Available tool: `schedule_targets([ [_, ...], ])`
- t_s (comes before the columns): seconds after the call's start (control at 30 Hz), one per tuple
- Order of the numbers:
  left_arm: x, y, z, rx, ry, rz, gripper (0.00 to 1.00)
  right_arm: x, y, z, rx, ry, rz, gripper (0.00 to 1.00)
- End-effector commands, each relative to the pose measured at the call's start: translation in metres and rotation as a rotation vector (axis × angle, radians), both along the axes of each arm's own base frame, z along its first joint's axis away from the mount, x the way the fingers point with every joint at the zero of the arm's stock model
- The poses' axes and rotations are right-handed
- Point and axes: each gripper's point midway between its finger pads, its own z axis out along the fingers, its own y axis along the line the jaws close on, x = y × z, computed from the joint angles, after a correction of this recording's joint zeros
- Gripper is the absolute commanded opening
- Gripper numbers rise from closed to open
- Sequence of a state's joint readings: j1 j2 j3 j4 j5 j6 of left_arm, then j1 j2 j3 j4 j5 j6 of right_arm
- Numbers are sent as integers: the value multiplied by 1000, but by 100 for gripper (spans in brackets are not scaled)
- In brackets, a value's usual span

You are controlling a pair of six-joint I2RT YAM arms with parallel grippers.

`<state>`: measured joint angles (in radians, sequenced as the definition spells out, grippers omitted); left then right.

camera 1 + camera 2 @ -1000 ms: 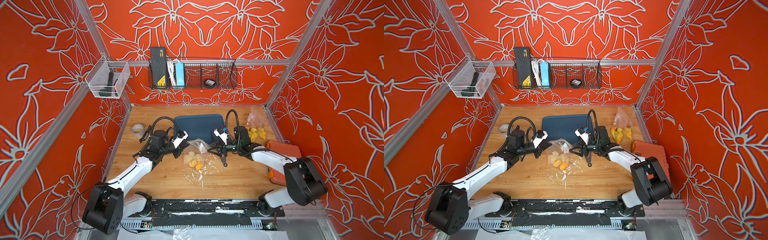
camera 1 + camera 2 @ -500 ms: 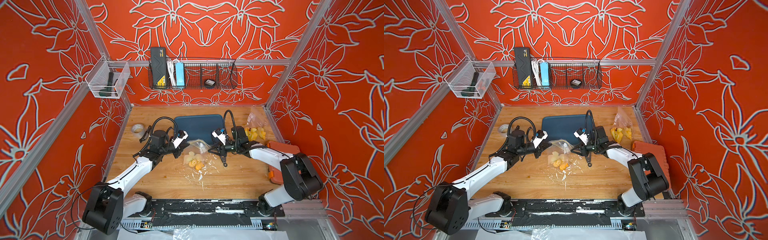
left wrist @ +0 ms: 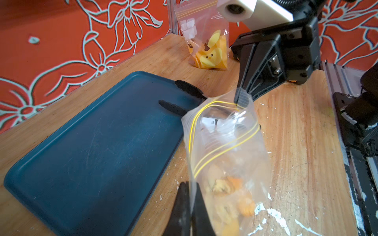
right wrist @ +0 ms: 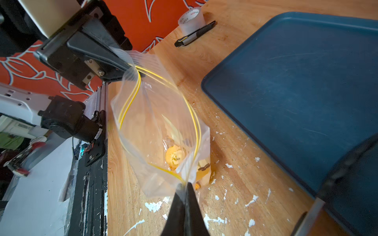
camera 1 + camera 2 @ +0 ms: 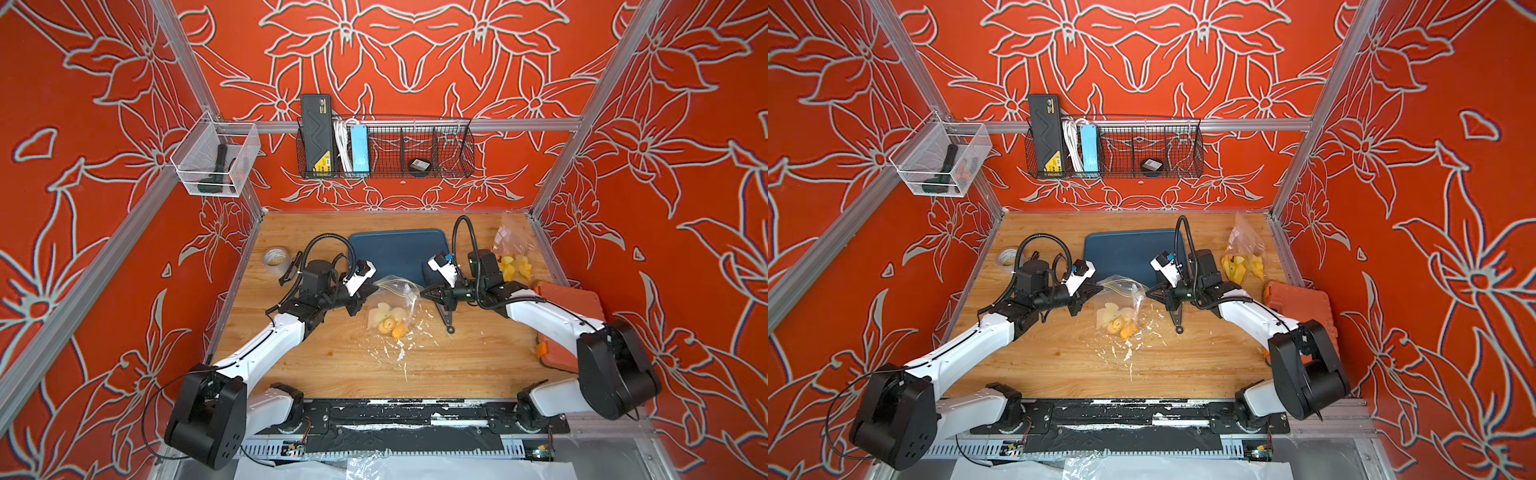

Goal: Put the cookies into a resealable bag to prevent moisture
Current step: Close the ziploc bag at the center of the board.

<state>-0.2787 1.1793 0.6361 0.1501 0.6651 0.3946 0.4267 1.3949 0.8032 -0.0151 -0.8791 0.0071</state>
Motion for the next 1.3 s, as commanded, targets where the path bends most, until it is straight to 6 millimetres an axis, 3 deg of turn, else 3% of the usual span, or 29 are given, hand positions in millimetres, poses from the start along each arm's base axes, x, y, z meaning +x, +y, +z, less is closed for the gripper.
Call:
schedule_targets([
  [0.0, 4, 8, 17, -15, -74, 40, 0, 2, -8, 13, -54, -30, -88, 0],
  [0.23, 1, 20, 42, -43, -199, 98, 0, -27, -28, 18, -243, -69, -169, 0],
  [0.47, -8, 15, 43, -50, -214, 48, 0, -72, -11, 35, -319, -30, -51, 0],
  [0.67, -8, 11, 28, -35, -162, 19, 0, -71, -25, 22, -401, -26, -101, 0],
  [0.8, -15, 0, 19, -34, -137, -41, 0, -73, -19, 8, -418, 9, -58, 0],
  [1.07, -16, -2, 10, -15, -118, -44, 0, -64, -8, 6, -383, -34, -33, 37],
  [1.17, -16, -2, 10, -13, -118, -44, 0, -59, -6, 6, -383, -65, -36, 44],
  [1.27, -15, -1, 9, -8, -121, -37, 0, -53, -4, 7, -378, -117, -29, 44],
])
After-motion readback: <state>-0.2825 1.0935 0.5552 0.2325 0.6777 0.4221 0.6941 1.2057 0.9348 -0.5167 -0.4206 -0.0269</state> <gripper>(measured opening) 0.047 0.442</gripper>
